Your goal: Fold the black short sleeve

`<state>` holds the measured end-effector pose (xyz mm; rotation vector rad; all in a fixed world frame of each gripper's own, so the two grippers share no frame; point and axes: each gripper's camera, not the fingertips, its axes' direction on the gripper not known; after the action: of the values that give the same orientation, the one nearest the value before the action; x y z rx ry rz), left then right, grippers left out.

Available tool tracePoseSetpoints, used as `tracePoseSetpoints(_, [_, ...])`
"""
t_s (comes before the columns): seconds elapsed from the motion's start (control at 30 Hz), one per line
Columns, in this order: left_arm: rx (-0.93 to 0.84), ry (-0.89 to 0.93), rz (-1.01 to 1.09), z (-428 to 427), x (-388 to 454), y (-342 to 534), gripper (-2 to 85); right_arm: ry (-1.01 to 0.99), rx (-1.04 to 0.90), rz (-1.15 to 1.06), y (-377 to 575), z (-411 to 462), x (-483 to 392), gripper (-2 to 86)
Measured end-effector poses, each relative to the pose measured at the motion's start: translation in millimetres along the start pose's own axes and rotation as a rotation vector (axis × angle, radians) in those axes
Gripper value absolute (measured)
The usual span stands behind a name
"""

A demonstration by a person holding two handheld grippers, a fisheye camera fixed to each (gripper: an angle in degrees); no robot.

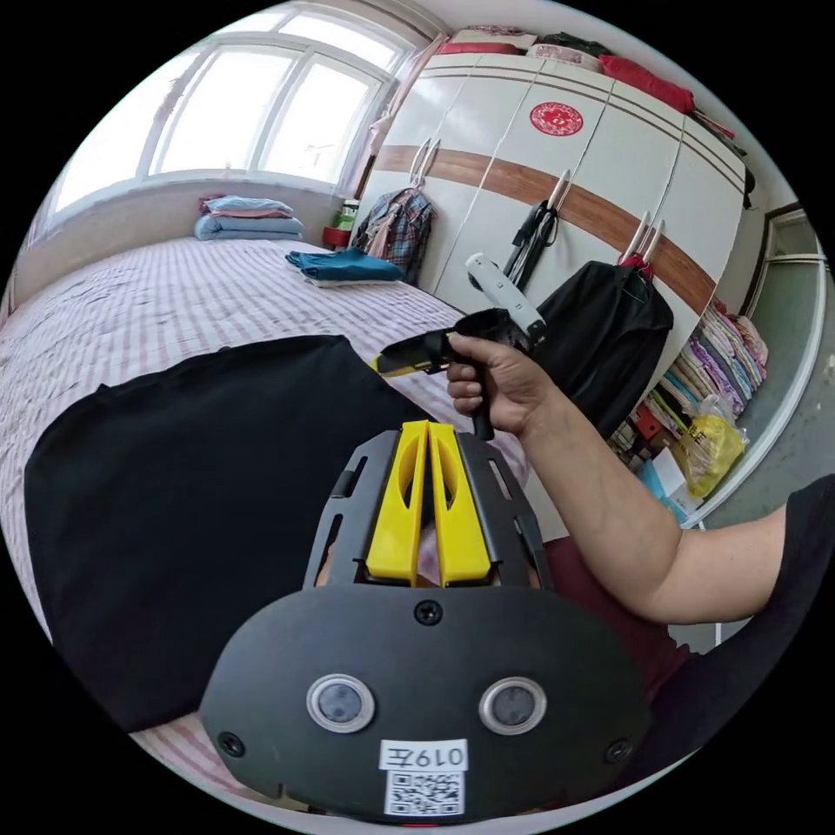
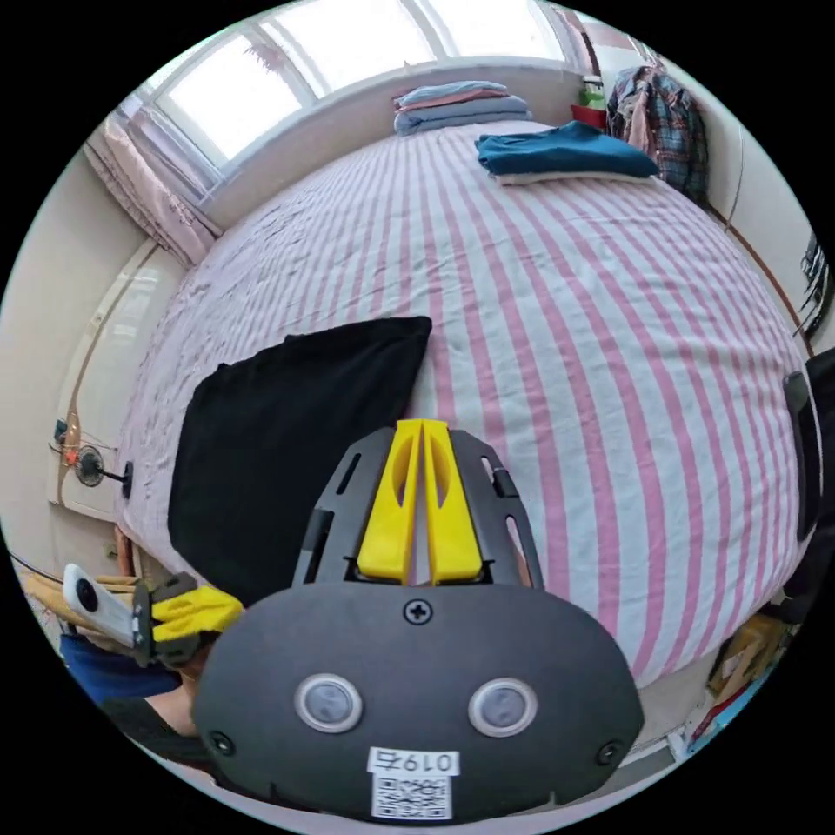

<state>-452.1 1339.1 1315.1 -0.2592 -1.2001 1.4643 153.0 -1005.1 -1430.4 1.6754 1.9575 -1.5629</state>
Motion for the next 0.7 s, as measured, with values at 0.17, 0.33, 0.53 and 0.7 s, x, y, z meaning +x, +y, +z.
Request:
tracePoseSetpoints(0.17, [-0.068,0.013,0.029,43,18,-20,0.8,-0.416,0.103,0.029,-11,-10,48,0.1])
tracePoseSetpoints(0.33, [-0.126,0.033,-0.004,72,17,-34,0.8,-0.184,0.131,0.043,-24,-22,57,0.4])
tracePoseSetpoints(0.53, [-0.125,0.046,0.034,93,31,-53,0.8,-0.321,0.112,-0.008,-30,-9,76,4.9])
tracePoseSetpoints(0.7, [-0.133,-0.068,0.112,112,50,-68,0.9,-0.306,0.082,0.017,-43,1,77,8.7])
